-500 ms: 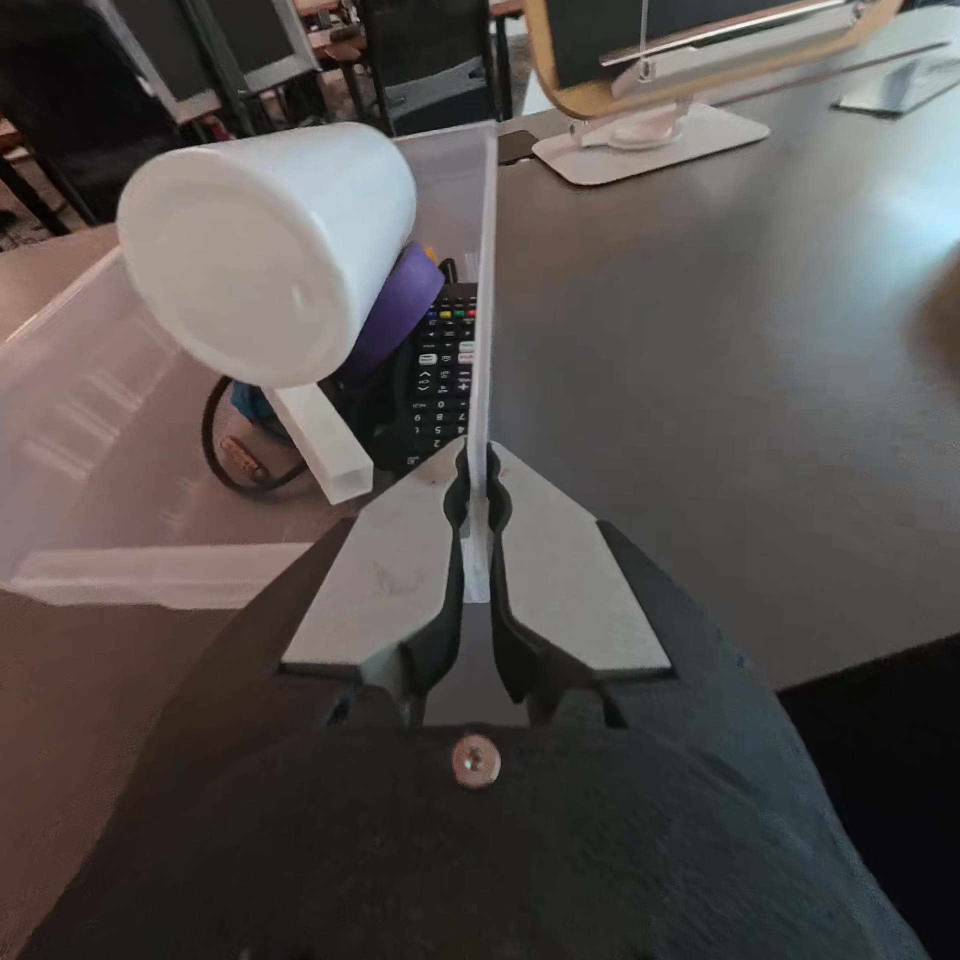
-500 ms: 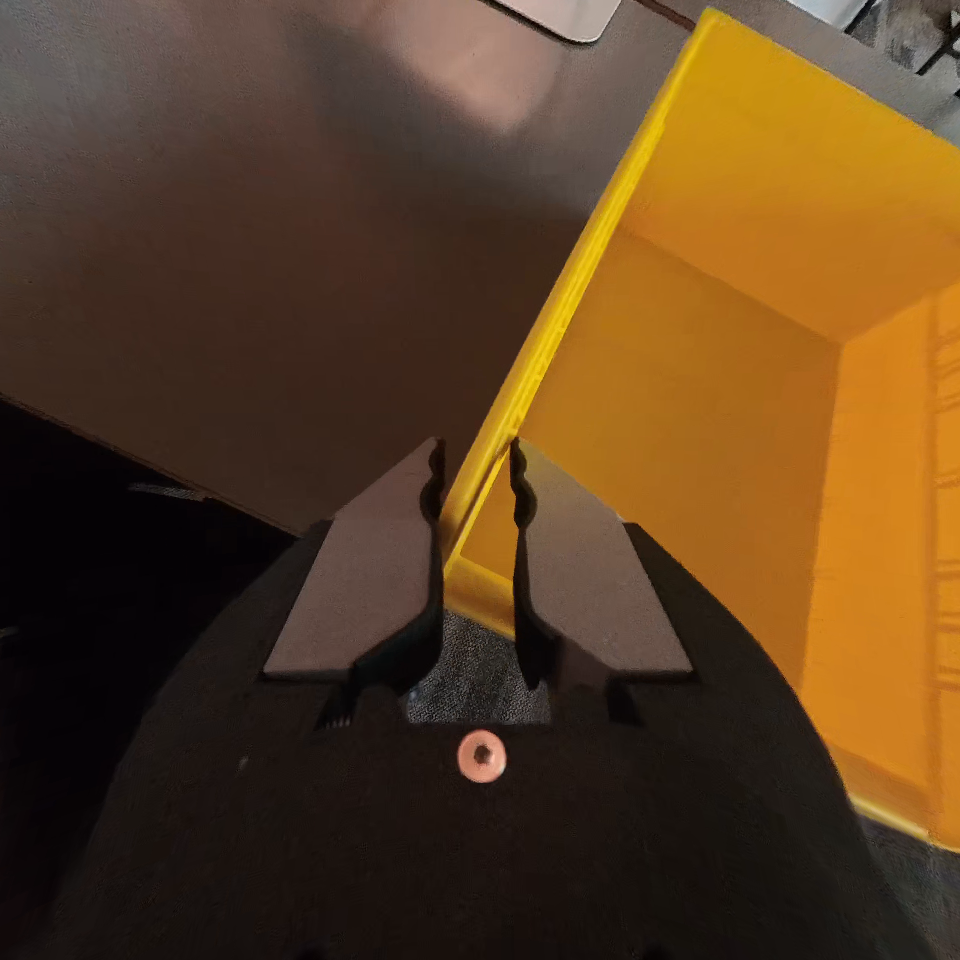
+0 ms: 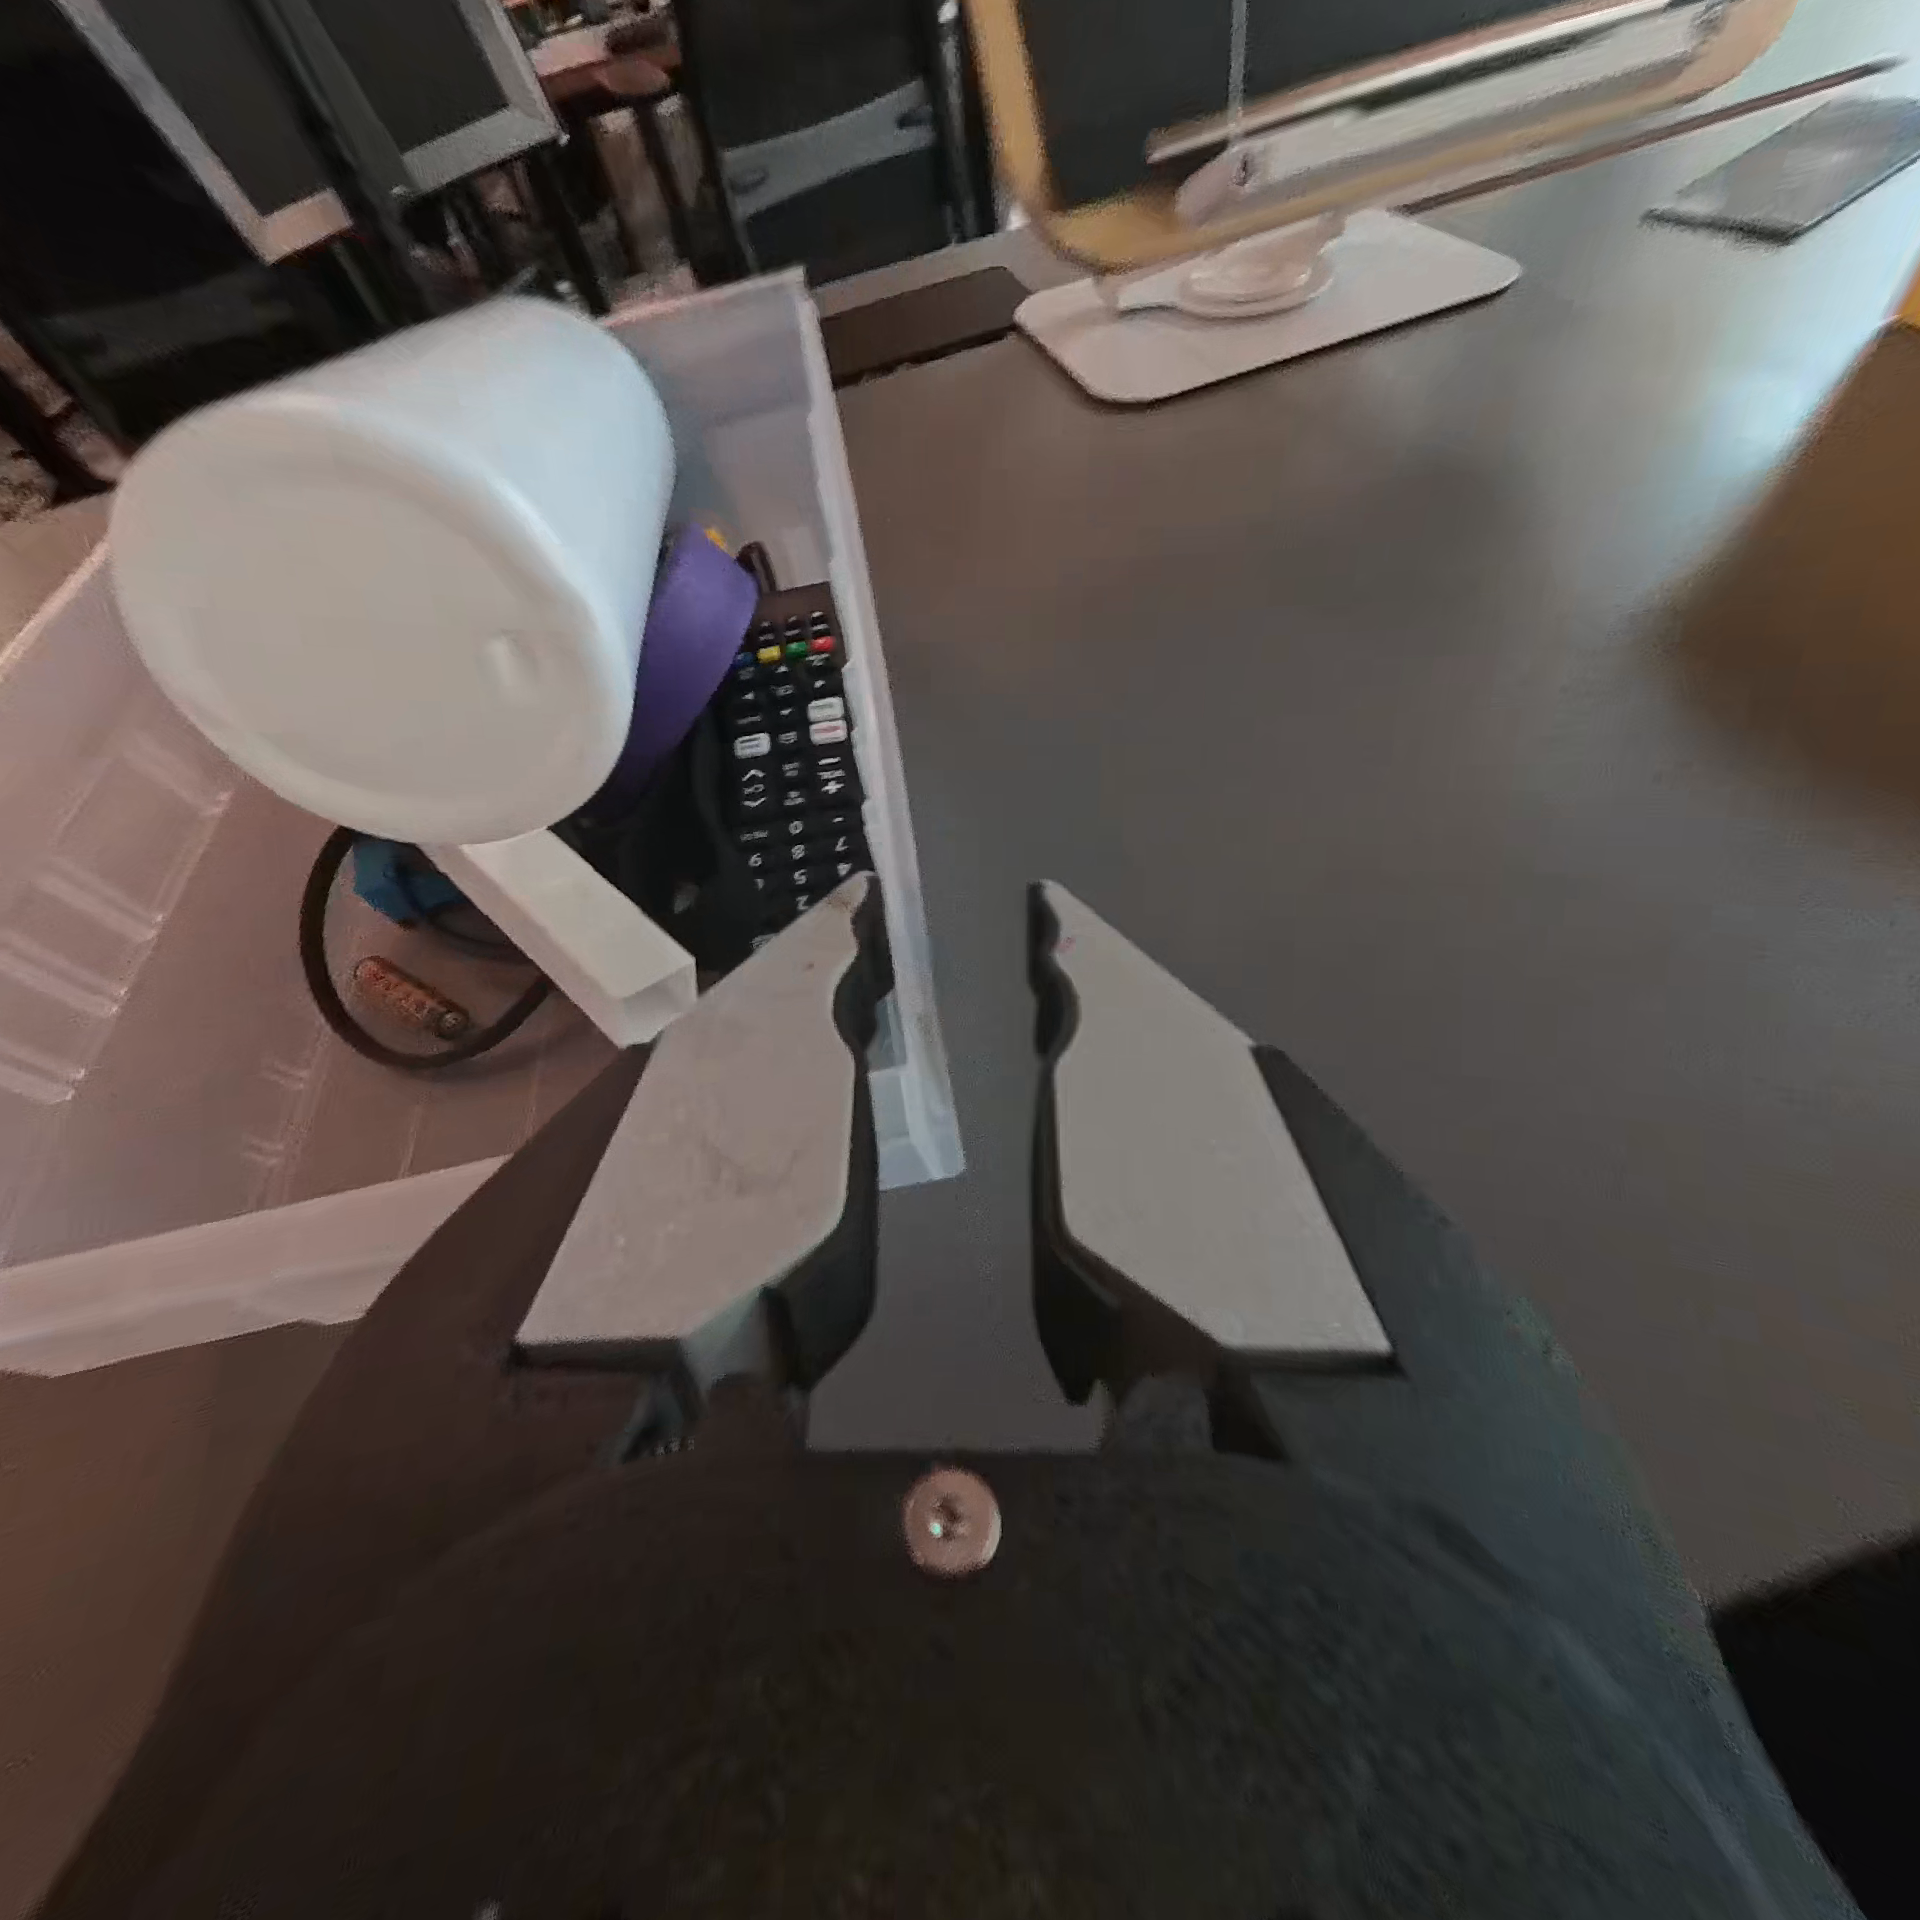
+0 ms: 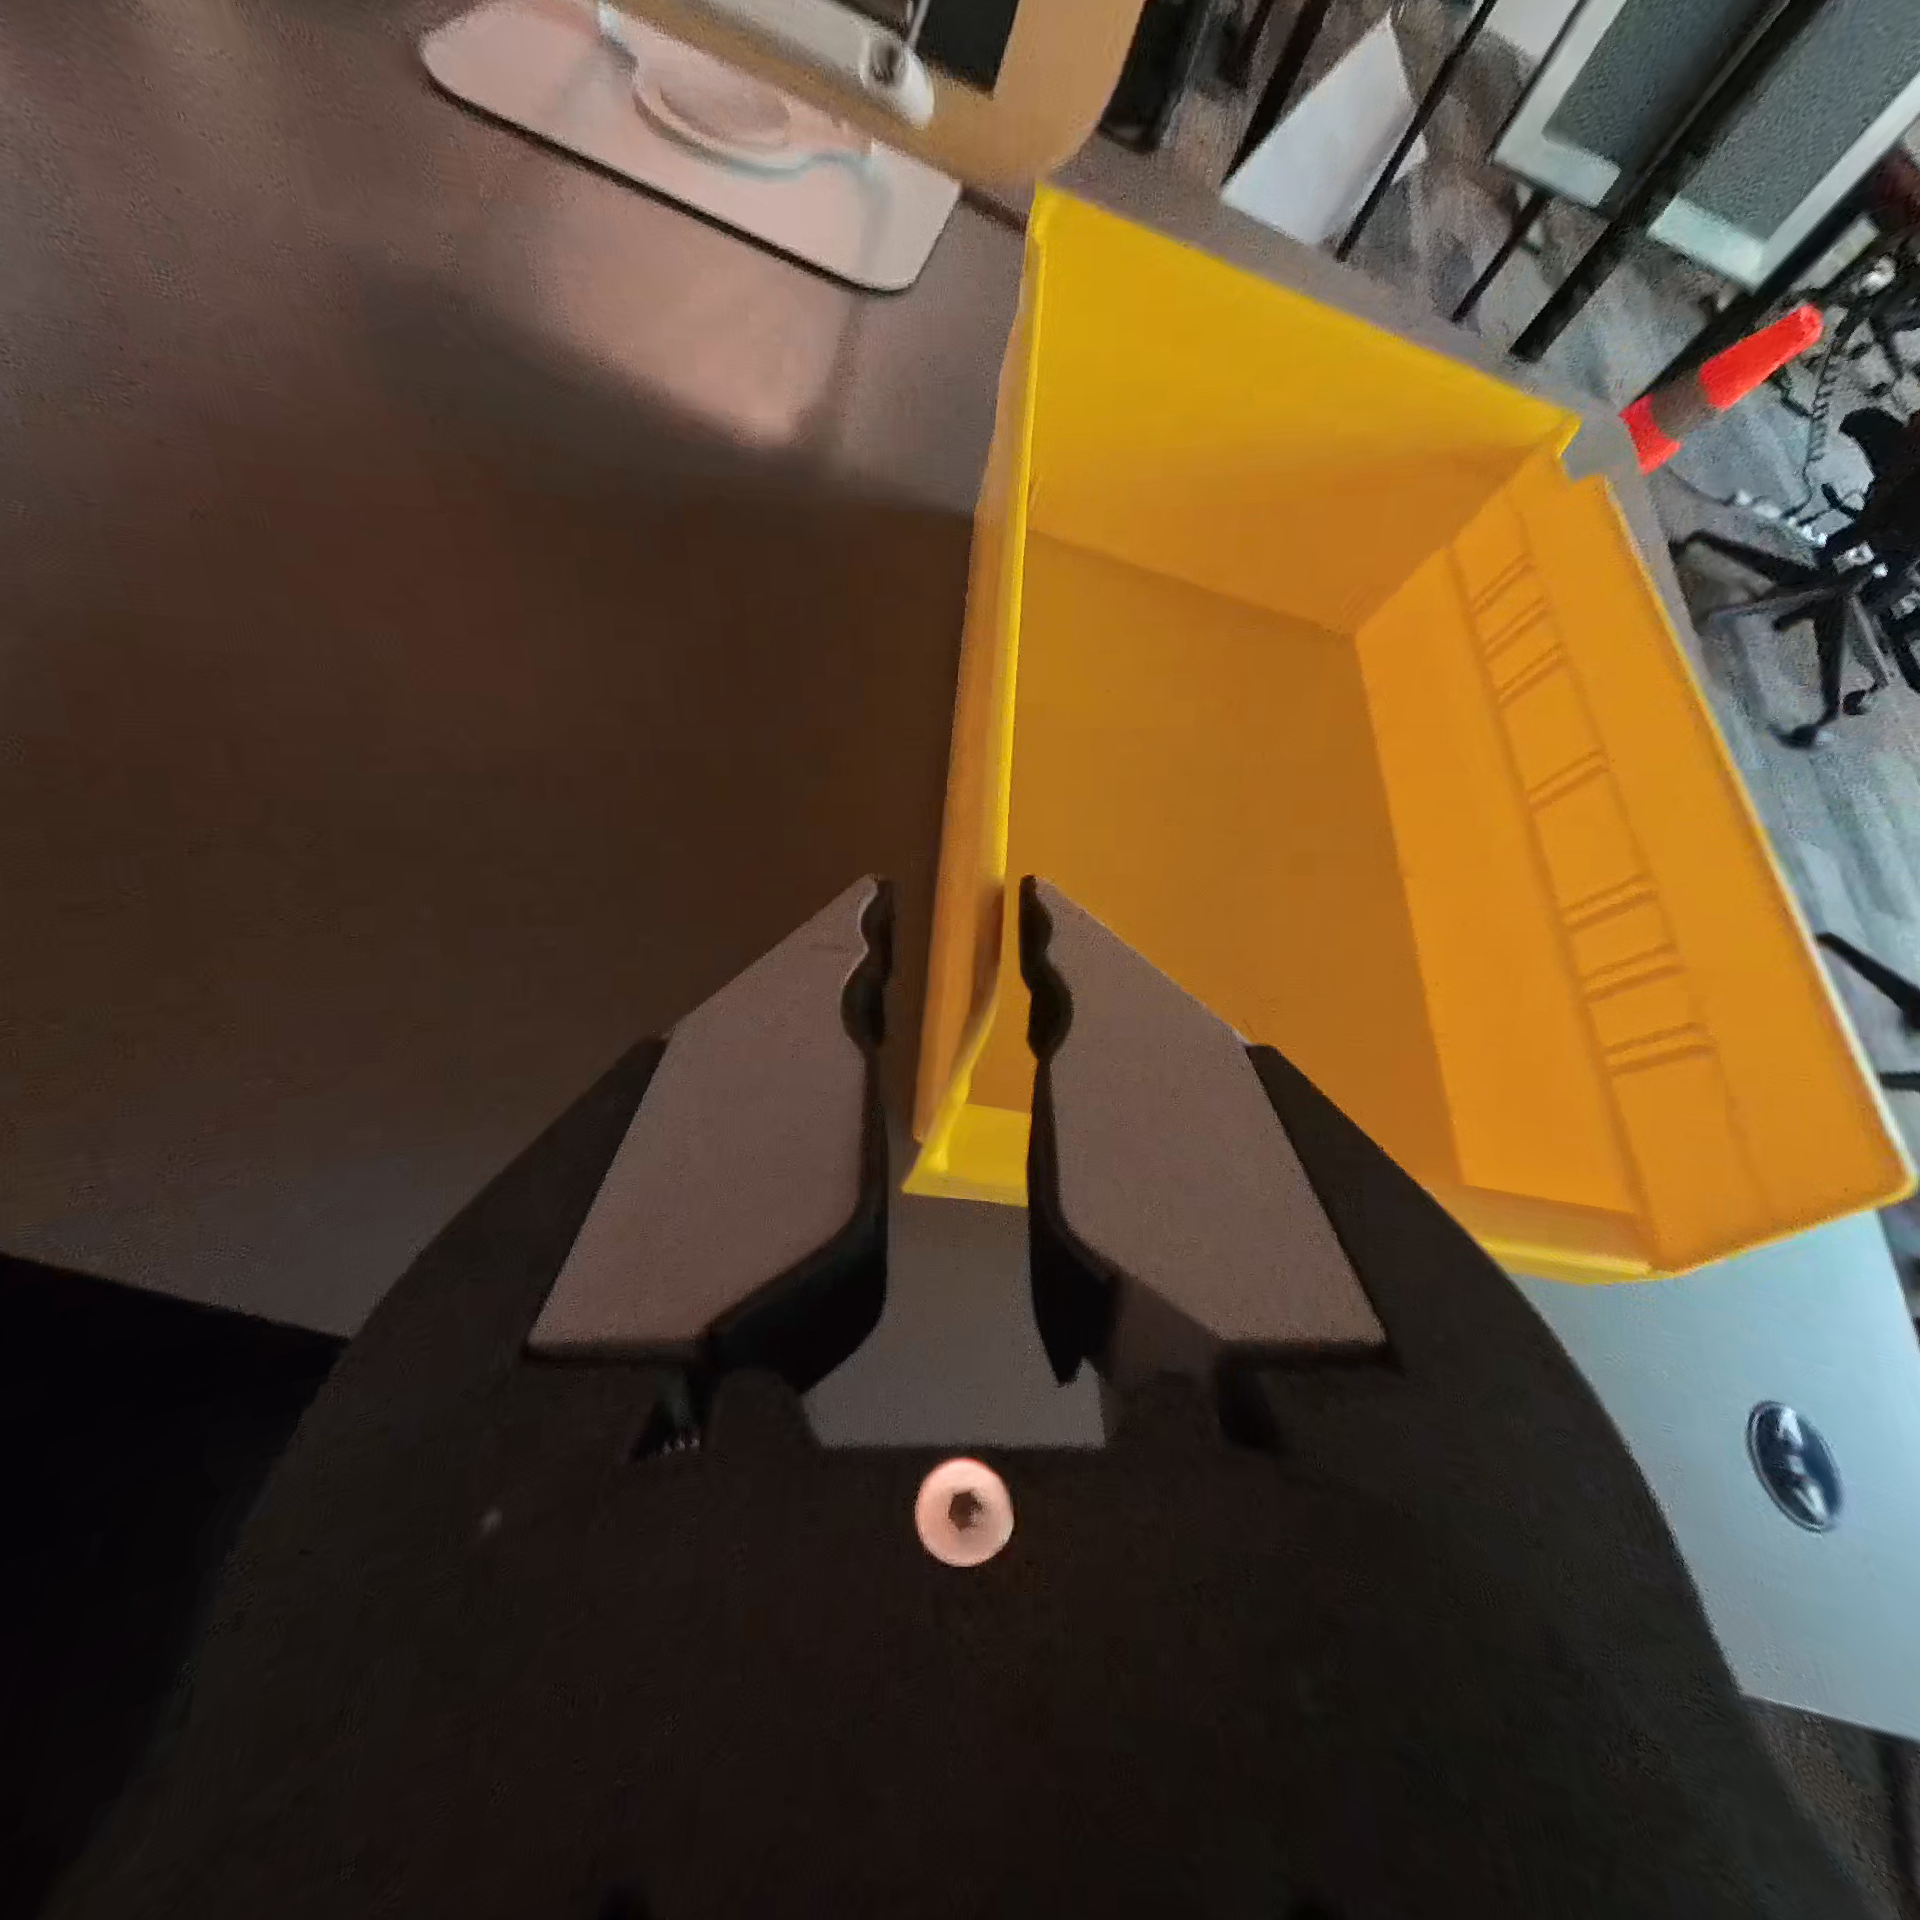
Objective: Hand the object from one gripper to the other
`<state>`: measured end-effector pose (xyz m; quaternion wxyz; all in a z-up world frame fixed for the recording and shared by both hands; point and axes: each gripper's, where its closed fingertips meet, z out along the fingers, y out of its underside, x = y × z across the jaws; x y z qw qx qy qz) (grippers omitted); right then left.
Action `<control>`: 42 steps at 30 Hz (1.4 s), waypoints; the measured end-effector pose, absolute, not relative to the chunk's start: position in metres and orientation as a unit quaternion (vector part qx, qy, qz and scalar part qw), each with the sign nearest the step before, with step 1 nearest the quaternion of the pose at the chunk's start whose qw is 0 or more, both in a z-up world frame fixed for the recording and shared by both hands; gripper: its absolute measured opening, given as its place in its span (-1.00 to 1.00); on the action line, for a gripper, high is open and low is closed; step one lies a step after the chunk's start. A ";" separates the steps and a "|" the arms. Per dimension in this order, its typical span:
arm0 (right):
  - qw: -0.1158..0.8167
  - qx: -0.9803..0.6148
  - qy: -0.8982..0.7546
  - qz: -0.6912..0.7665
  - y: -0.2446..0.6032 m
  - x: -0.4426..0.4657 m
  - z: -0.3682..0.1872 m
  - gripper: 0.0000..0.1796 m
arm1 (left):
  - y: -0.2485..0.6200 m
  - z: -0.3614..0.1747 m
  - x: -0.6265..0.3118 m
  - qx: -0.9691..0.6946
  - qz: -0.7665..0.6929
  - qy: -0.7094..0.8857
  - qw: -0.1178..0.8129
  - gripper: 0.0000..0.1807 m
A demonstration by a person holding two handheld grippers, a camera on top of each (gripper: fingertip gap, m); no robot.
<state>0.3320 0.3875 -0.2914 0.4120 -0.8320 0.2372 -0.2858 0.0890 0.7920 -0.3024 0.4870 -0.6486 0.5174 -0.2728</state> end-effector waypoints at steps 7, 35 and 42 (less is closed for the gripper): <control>0.575 -0.758 0.151 -0.269 0.458 0.295 -0.172 -0.59 | 0.726 -0.198 0.128 -0.526 -0.351 0.554 0.542 -0.88; 0.563 -0.765 0.190 -0.247 0.745 0.402 -0.291 0.18 | 0.818 -0.273 0.341 -0.592 -0.311 0.475 0.573 0.16; 0.557 -0.761 0.192 -0.271 0.738 0.410 -0.286 0.33 | 0.823 -0.267 0.337 -0.595 -0.307 0.468 0.577 0.23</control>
